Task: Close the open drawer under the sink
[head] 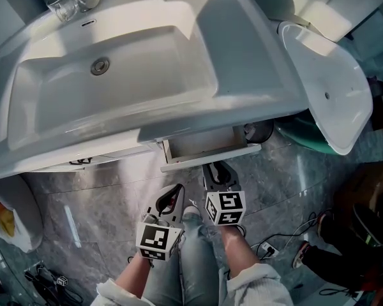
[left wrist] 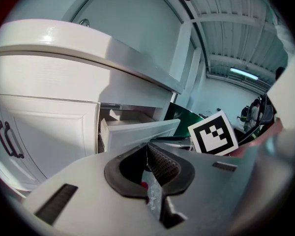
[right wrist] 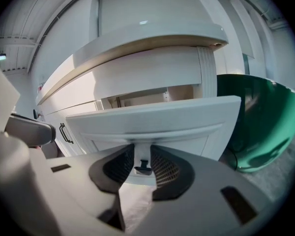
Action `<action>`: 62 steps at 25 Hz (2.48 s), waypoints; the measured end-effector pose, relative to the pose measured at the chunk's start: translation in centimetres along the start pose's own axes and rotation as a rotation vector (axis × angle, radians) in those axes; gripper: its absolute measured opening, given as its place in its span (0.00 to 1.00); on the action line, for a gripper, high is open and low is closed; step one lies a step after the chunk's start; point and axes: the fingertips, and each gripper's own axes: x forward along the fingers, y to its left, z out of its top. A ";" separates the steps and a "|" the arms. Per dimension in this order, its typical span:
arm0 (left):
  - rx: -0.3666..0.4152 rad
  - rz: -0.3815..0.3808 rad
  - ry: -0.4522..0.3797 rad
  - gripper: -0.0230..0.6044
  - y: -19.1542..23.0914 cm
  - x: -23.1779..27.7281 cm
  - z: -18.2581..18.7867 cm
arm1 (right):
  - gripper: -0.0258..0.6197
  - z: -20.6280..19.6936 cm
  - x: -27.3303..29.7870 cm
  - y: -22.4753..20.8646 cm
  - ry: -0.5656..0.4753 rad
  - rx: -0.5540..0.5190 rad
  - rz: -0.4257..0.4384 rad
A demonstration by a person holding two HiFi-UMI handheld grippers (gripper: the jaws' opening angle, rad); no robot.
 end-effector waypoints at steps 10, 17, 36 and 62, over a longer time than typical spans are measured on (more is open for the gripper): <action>-0.017 0.012 -0.017 0.06 0.9 1.0 1.4 | 0.21 1.1 1.4 -0.2 0.003 -0.004 0.011; -0.011 0.022 -0.034 0.06 1.9 1.5 2.6 | 0.21 2.0 2.5 -0.4 -0.007 -0.010 0.011; 0.026 0.052 -0.107 0.06 3.5 3.6 4.0 | 0.21 3.8 5.2 -0.7 -0.134 -0.048 0.032; 0.088 0.071 -0.201 0.06 3.5 4.1 6.8 | 0.18 5.9 8.2 -1.0 -0.235 -0.117 0.078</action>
